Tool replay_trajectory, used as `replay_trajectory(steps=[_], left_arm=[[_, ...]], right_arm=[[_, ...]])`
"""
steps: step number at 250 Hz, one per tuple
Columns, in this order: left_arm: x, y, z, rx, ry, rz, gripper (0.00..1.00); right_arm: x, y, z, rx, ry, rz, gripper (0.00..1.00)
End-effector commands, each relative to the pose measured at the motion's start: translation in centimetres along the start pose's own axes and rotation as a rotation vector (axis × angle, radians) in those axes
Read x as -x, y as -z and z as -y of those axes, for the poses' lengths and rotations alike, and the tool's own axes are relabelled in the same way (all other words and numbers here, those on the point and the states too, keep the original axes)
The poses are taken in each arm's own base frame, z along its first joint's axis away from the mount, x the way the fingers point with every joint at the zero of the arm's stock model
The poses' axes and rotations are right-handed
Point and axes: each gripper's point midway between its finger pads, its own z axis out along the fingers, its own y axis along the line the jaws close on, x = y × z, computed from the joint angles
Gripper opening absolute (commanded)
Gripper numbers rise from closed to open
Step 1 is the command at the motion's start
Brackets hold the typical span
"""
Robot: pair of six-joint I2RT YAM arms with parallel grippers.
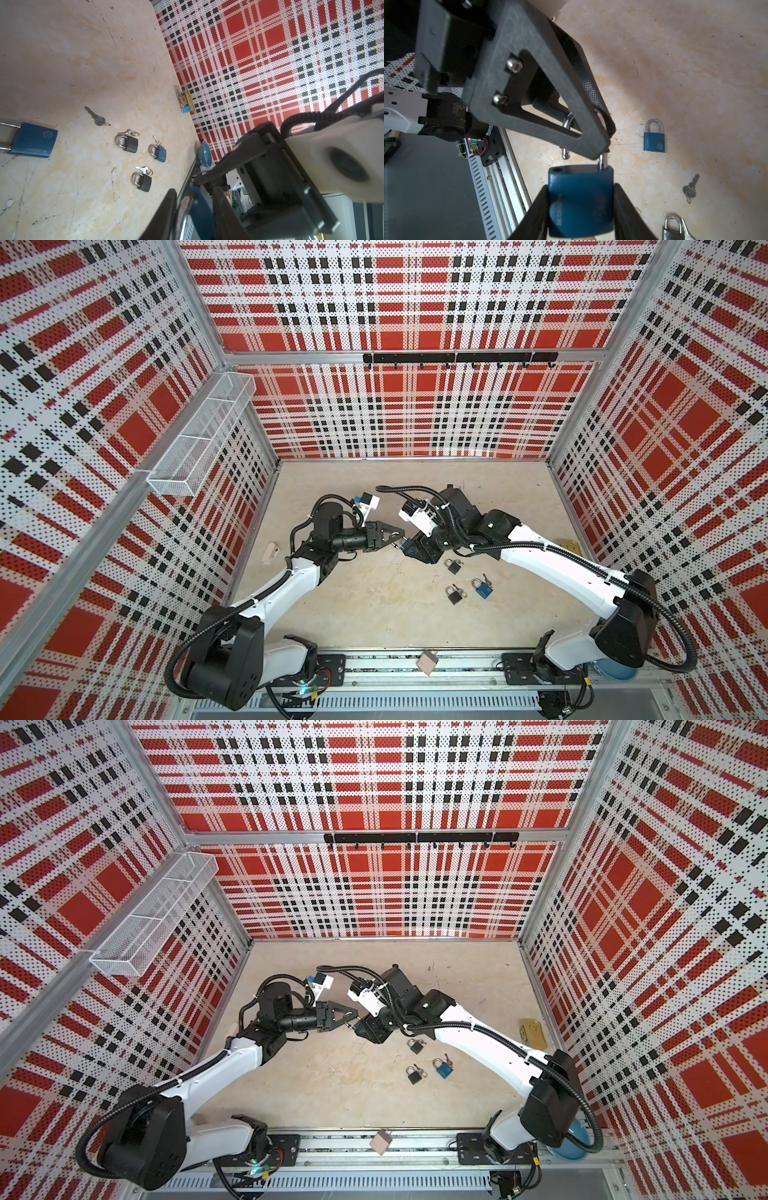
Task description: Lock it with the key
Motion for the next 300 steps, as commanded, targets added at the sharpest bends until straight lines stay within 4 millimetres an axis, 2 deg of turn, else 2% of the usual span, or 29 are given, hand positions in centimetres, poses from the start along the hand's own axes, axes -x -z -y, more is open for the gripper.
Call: replay_trajectory(steps=[1,20,38,49,55,79,87,96,113,146,174,237,300], left_arm=[[-0.4,0.1,0.8,-0.027,-0.016,-0.009,0.26],[-0.4,0.1,0.7,-0.024,-0.015,-0.008,0.18],[-0.4,0.1,0.5,-0.018,-0.013,-0.005,0.00],[-0.3,0.1,0.3,-0.010,-0.013,0.005,0.00],[-0.2,0.1,0.2,-0.005,-0.013,0.011,0.00],[0.4,0.3,0.2,0.016,-0.023,0.048,0.00],[0.7,0.4,0.3,0.022,-0.027,0.063,0.00],[1.0,0.5,0.7,0.023,-0.035,0.080,0.00],[1.9,0.9,1.6,0.024,-0.049,0.121,0.00],[3.5,1.6,3.9,0.014,-0.056,0.199,0.00],[4.6,1.7,5.9,-0.006,-0.051,0.251,0.00],[6.4,1.4,9.9,-0.067,-0.034,0.310,0.00],[7.2,1.0,11.8,-0.108,-0.021,0.340,0.00]], right_arm=[[3.2,2.5,-1.0,0.015,0.043,0.135,0.08],[3.2,2.5,-0.9,0.011,0.043,0.136,0.08],[3.2,2.6,-0.7,-0.002,0.044,0.137,0.09],[3.2,2.6,-0.5,-0.012,0.043,0.138,0.11],[3.2,2.5,-0.4,-0.021,0.041,0.140,0.17],[2.9,2.4,-0.3,0.014,0.000,0.158,0.55],[3.0,2.7,-0.1,0.048,-0.037,0.189,0.64],[3.2,3.2,-0.1,0.104,-0.081,0.236,0.69],[3.7,4.9,1.1,0.180,-0.180,0.351,0.73],[4.4,7.9,3.0,0.302,-0.303,0.568,0.76],[5.0,8.9,4.0,0.342,-0.306,0.669,0.76],[7.0,9.3,3.3,0.386,-0.200,0.706,0.73],[7.3,8.3,1.7,0.421,-0.150,0.680,0.69]])
